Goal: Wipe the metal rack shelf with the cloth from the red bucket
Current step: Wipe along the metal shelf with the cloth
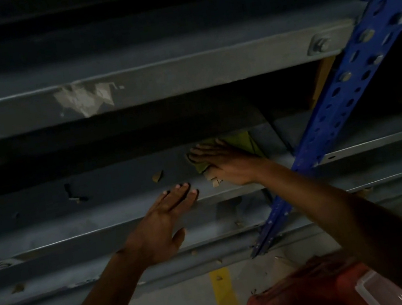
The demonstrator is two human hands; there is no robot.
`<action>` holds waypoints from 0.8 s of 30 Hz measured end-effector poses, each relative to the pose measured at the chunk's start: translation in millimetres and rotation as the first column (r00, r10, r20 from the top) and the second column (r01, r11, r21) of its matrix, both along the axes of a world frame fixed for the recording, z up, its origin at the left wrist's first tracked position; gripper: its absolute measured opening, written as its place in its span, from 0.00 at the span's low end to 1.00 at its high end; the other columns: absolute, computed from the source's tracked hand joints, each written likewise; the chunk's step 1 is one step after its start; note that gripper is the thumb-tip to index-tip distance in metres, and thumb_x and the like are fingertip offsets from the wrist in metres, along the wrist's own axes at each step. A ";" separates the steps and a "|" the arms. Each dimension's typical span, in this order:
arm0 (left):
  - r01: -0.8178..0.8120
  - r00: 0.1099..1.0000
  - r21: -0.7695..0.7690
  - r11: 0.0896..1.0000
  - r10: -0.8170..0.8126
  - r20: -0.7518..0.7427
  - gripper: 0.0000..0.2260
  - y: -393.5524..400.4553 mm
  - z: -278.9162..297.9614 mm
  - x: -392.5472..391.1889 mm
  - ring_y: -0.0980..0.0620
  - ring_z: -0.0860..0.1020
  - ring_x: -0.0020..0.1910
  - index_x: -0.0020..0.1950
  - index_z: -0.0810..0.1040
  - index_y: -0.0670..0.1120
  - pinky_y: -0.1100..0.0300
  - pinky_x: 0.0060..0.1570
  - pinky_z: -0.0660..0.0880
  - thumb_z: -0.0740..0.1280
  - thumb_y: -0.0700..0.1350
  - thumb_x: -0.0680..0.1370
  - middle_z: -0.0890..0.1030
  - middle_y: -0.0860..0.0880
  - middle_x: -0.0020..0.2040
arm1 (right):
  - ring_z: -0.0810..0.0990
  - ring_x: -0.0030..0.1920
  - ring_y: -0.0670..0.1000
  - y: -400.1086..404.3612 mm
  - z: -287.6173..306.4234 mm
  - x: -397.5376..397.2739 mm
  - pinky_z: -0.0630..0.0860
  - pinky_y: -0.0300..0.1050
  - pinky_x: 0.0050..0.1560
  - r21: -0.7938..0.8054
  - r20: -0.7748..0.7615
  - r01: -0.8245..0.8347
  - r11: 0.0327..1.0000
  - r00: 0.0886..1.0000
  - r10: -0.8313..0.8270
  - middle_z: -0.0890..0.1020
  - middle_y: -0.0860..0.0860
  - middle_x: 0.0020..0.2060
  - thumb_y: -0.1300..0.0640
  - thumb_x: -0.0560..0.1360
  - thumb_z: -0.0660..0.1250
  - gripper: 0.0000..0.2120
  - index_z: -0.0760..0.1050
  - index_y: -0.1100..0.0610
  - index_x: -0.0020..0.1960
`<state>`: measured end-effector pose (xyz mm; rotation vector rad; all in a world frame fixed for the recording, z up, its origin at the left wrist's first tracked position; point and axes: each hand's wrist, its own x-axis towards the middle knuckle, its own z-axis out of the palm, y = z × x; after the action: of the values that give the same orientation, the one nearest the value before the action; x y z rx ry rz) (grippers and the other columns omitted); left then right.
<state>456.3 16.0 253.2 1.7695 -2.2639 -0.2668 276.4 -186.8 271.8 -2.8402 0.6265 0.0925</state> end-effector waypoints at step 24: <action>-0.246 0.969 -0.104 0.964 0.245 -0.022 0.21 35.1 -1.8 22.9 0.48 0.73 0.65 0.66 0.75 0.43 0.60 0.70 0.59 0.57 0.45 0.75 0.76 0.45 0.66 | 0.41 0.77 0.46 -0.7 -9.3 35.0 0.39 0.51 0.76 -0.004 0.017 0.128 0.992 0.992 -0.128 0.44 0.41 0.78 0.45 0.83 0.45 0.26 0.41 0.42 0.78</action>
<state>479.2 51.0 251.5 1.9623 -1.9848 -0.1040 311.4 -187.5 262.5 -2.7940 0.8037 0.0455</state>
